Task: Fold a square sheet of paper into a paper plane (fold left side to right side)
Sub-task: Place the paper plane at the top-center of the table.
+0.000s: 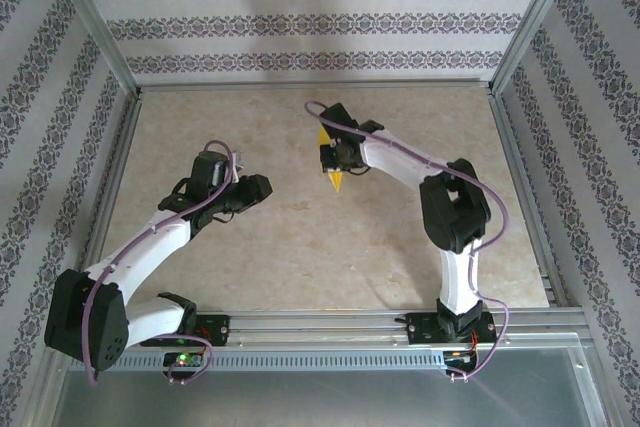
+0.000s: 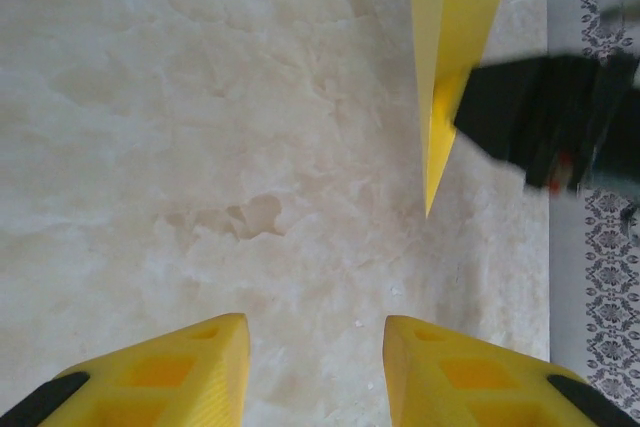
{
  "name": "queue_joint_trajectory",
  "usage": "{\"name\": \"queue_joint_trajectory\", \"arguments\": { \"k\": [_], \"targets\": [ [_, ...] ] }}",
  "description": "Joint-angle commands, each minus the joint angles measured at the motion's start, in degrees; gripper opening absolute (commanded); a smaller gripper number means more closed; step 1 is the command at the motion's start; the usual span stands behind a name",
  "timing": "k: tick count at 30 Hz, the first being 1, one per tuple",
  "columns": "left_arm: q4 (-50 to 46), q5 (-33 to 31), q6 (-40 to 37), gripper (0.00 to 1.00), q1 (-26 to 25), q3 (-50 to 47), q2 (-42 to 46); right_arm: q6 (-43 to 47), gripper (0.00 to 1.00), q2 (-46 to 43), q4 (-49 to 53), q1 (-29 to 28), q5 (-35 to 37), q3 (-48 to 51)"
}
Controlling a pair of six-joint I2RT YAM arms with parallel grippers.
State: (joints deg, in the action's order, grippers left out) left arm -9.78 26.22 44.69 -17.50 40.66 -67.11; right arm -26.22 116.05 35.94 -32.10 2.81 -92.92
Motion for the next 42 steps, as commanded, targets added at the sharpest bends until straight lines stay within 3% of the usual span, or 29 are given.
{"name": "queue_joint_trajectory", "arguments": {
  "k": [1, 5, 12, 21, 42],
  "targets": [
    [-3.6, -1.2, -1.9, 0.40, 0.8, -1.9, 2.5, -1.5, 0.12, 5.2, 7.0, 0.7, 4.4, -8.9],
    [-3.8, -1.0, -1.4, 0.40, 0.8, -3.9, 4.5, -2.4, 0.12, 11.3, 10.8, 1.3, 5.7, -17.4],
    [-3.9, -0.3, -1.6, 0.40, 0.9, -5.3, 5.0, -4.1, 0.11, 17.5, 11.2, 1.5, 4.9, -22.9],
    [-2.8, -0.2, -1.4, 0.40, 1.0, -6.2, 4.7, -4.6, 0.10, 19.5, 10.6, 1.4, 5.3, -21.5],
    [-3.7, -0.5, -1.6, 0.40, 0.9, -6.0, 5.1, -4.3, 0.20, 22.7, 9.6, 1.3, 4.6, -20.2]
  ]
}}
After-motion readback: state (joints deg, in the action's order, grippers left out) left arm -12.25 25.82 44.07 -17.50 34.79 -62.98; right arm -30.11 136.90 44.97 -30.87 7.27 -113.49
